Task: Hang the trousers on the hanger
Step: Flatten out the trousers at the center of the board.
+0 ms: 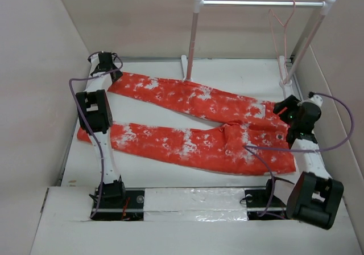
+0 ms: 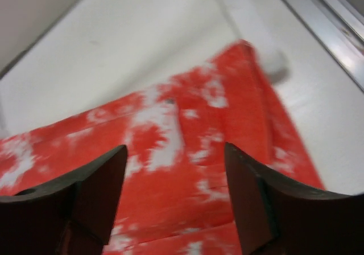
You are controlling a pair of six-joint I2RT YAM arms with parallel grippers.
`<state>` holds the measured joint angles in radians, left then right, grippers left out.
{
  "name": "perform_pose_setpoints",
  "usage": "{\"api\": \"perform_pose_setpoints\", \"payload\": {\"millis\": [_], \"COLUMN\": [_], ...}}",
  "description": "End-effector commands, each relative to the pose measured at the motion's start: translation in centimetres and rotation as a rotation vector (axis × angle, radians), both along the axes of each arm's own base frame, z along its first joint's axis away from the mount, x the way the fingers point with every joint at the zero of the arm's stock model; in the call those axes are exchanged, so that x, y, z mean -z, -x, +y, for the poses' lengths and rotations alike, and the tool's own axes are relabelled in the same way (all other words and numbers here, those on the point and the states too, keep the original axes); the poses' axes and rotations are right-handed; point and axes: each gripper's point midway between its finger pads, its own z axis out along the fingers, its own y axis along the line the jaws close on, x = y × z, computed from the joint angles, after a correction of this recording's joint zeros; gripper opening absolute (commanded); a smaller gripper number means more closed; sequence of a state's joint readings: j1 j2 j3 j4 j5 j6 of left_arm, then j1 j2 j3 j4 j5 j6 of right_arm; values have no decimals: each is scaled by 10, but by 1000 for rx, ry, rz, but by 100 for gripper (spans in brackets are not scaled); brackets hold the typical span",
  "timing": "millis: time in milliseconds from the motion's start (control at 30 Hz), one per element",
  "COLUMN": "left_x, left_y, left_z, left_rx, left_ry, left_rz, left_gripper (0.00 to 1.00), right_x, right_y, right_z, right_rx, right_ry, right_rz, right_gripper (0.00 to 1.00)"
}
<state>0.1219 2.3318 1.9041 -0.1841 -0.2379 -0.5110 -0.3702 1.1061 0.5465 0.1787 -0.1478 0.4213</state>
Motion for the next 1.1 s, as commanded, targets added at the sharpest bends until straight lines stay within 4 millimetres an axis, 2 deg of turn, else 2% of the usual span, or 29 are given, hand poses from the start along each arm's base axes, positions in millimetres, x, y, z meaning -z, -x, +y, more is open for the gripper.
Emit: {"api": "perform_pose_setpoints", "payload": {"millis": [0,33,67,100,133,167,200,233,267,300,333,367,400,433,467,533,600,700,733,933,1067], "left_x": [-89,-69,-69,-77,-59,-56,-57,-43,-39,-45,-32,-35,-32,-21,-19,-14,-7,3,4,4,11], "left_y": [26,43,55,66,85,96,108,129,141,153,170,182,190,201,208,214,219,221,218,198,196], "left_z": [3,3,8,16,14,20,23,29,32,40,40,48,50,52,59,60,65,64,64,59,63], "left_rx": [-45,-56,-75,-99,-105,-120,-136,-150,-161,-196,-194,-227,-238,-248,-265,-267,-274,-278,-277,-254,-264], "left_ry": [-15,-14,-11,-16,-13,-16,-35,-57,-78,-121,-138,-157,-150,-140,-131,-121,-130,-124,-121,-77,-90], "left_rz": [-159,-109,-98,-100,-26,2,27,101,135,149,209,216,228,247,249,259,290,314,304,236,252], "left_gripper": [61,52,43,28,3,0,0,0,0,0,0,5,11,23,28,36,36,41,47,50,49], "right_x": [-60,-63,-65,-66,-63,-62,-62,-63,-65,-65,-65,-65,-64,-65,-64,-65,-61,-54,-54,-44,-34], "right_y": [-4,-3,1,7,12,18,22,27,34,36,37,42,43,44,47,53,57,62,63,66,64], "right_z": [52,86,102,117,131,157,169,180,200,207,211,222,225,228,233,247,252,261,265,289,296], "right_rx": [-163,-268,-316,-362,-416,-500,-548,-596,-660,-687,-699,-733,-743,-759,-781,-834,-851,-875,-884,-951,-968], "right_ry": [126,143,152,161,174,177,187,213,223,240,269,278,288,299,298,302,309,320,319,329,342], "right_rz": [-148,-171,-184,-196,-188,-191,-194,-195,-201,-203,-200,-200,-194,-199,-201,-219,-215,-208,-218,-219,-185], "right_gripper": [63,43,25,9,1,0,0,0,0,0,2,6,7,8,10,12,15,23,25,30,30]}}
